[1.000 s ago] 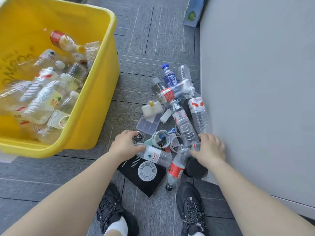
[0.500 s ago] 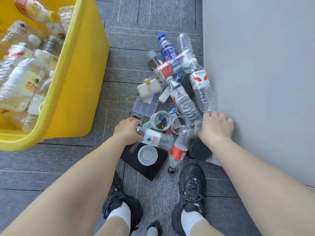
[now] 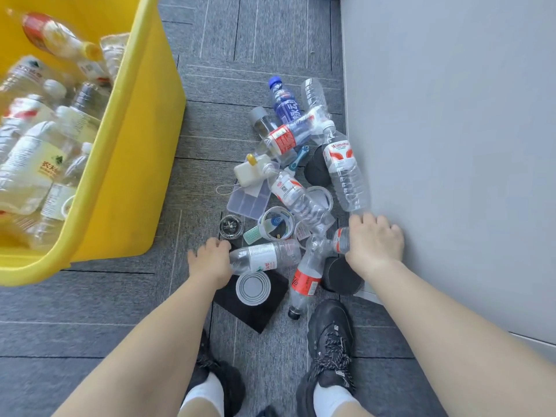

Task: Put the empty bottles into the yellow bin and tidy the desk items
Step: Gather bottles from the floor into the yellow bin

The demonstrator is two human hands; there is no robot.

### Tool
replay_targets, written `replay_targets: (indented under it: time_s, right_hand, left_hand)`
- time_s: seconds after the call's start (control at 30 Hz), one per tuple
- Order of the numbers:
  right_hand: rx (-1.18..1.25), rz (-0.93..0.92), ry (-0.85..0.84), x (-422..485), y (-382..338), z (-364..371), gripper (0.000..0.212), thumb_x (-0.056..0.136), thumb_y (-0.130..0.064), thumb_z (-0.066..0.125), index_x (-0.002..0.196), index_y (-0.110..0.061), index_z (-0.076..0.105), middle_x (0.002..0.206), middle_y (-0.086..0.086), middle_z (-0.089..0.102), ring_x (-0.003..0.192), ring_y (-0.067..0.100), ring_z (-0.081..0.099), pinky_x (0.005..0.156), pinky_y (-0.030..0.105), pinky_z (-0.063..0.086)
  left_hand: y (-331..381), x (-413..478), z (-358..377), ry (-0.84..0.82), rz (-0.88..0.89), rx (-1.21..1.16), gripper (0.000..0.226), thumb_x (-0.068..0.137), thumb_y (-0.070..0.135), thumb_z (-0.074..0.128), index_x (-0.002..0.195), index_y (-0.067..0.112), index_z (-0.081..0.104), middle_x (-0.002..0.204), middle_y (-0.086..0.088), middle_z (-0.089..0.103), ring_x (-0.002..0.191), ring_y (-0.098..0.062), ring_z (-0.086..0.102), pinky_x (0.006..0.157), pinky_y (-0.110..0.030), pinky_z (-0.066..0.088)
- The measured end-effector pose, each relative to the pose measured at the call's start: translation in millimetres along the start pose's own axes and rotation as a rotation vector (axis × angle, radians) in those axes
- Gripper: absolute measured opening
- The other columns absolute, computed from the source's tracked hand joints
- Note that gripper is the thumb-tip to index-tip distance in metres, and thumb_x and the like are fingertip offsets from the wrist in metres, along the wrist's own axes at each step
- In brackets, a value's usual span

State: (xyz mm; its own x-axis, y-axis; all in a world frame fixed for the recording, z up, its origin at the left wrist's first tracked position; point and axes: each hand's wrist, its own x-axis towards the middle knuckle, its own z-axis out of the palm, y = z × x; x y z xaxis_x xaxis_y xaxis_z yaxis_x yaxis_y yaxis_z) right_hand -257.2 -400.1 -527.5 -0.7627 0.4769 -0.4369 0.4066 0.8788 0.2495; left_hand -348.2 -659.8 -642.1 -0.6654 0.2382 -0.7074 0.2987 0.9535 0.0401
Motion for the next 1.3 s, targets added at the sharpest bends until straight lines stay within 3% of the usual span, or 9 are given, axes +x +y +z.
replay_targets:
  time_s: [0.17,0.4,0.5,0.67,0.83,1.0,1.17,1.23,1.3]
  right_hand:
    - [0.001,0.001,0.039,-4.2,3.3,-2.8,0.038,0.086,-0.029,0.058,0.120,-0.022,0.044,0.124,0.001,0.051,0.116,0.024,0.047,0.088,0.035,0.039]
    - [-0.007,-0.050,0.087,-4.7,8.8,-2.4,0.050,0.081,-0.044,0.065,0.120,-0.022,0.043,0.122,0.000,0.052,0.115,0.024,0.048,0.088,0.035,0.040]
    - [0.025,-0.046,0.077,-7.9,9.6,-13.9,0.057,0.080,-0.050,0.066,0.124,-0.022,0.043,0.124,-0.001,0.052,0.117,0.023,0.048,0.089,0.035,0.040]
    - [0.052,-0.045,0.089,-27.5,10.5,-48.7,0.053,0.082,-0.049,0.063,0.123,-0.022,0.044,0.124,-0.001,0.051,0.117,0.022,0.047,0.089,0.034,0.040]
    - [0.190,0.012,0.063,-57.9,13.0,-91.5,0.057,0.082,-0.053,0.062,0.126,-0.022,0.045,0.126,0.000,0.053,0.117,0.023,0.048,0.089,0.034,0.041]
    - [0.688,0.104,-0.011,-83.6,-8.8,-146.6,0.070,0.076,-0.056,0.067,0.132,-0.021,0.046,0.133,0.001,0.053,0.120,0.027,0.050,0.091,0.036,0.044]
    - [1.226,-0.117,-0.008,-80.8,-97.2,-215.1,0.065,0.079,-0.051,0.068,0.128,-0.013,0.049,0.131,0.005,0.053,0.112,0.022,0.052,0.093,0.037,0.043]
    - [1.404,-0.205,-0.043,-78.5,-140.4,-240.9,0.073,0.081,-0.059,0.061,0.135,-0.014,0.043,0.137,0.005,0.049,0.117,0.022,0.050,0.100,0.043,0.043]
    - [1.581,-0.298,-0.222,-74.8,-178.1,-258.8,0.080,0.085,-0.064,0.050,0.148,-0.022,0.022,0.149,0.002,0.034,0.129,0.025,0.042,0.107,0.046,0.038]
  left_hand:
    - [-9.1,-2.2,7.6,-0.109,-0.027,-0.034,0.070,0.086,0.036,0.064,0.143,0.026,0.026,0.148,-0.004,0.032,0.133,-0.032,0.035,0.106,-0.056,0.028]
    - [-18.7,0.3,18.9,-0.092,-0.002,-0.229,0.036,0.086,0.032,0.064,0.118,0.019,0.053,0.123,-0.006,0.044,0.100,-0.028,0.056,0.085,-0.043,0.049]
    - [-22.0,-11.5,4.8,-0.091,0.016,-0.286,0.040,0.086,0.034,0.064,0.122,0.020,0.054,0.129,-0.004,0.041,0.104,-0.026,0.057,0.086,-0.038,0.048]
    - [-26.6,-45.8,-42.8,-0.010,0.100,-0.362,0.041,0.085,0.034,0.066,0.122,0.019,0.057,0.126,-0.005,0.048,0.105,-0.023,0.056,0.086,-0.033,0.044]
    - [-40.5,-115.0,-103.1,0.193,0.121,-0.512,0.045,0.085,0.040,0.064,0.124,0.020,0.056,0.124,0.000,0.055,0.106,-0.016,0.052,0.085,-0.030,0.043]
    - [-83.1,-199.9,-161.4,0.465,0.026,-0.734,0.038,0.087,0.043,0.062,0.119,0.023,0.057,0.095,0.004,0.056,0.080,-0.013,0.052,0.066,-0.028,0.040]
    - [-157.0,-229.4,-207.1,0.752,-0.182,-1.037,0.040,0.088,0.048,0.058,0.113,0.017,0.061,0.095,-0.006,0.069,0.087,-0.024,0.063,0.082,-0.046,0.053]
    - [-185.5,-223.1,-223.7,0.761,-0.253,-1.043,0.050,0.091,0.050,0.051,0.126,0.015,0.054,0.121,-0.011,0.062,0.107,-0.029,0.059,0.094,-0.048,0.047]
    - [-206.7,-212.1,-234.1,0.705,-0.321,-0.952,0.065,0.094,0.052,0.044,0.146,0.015,0.032,0.151,-0.010,0.034,0.137,-0.029,0.034,0.111,-0.046,0.031]
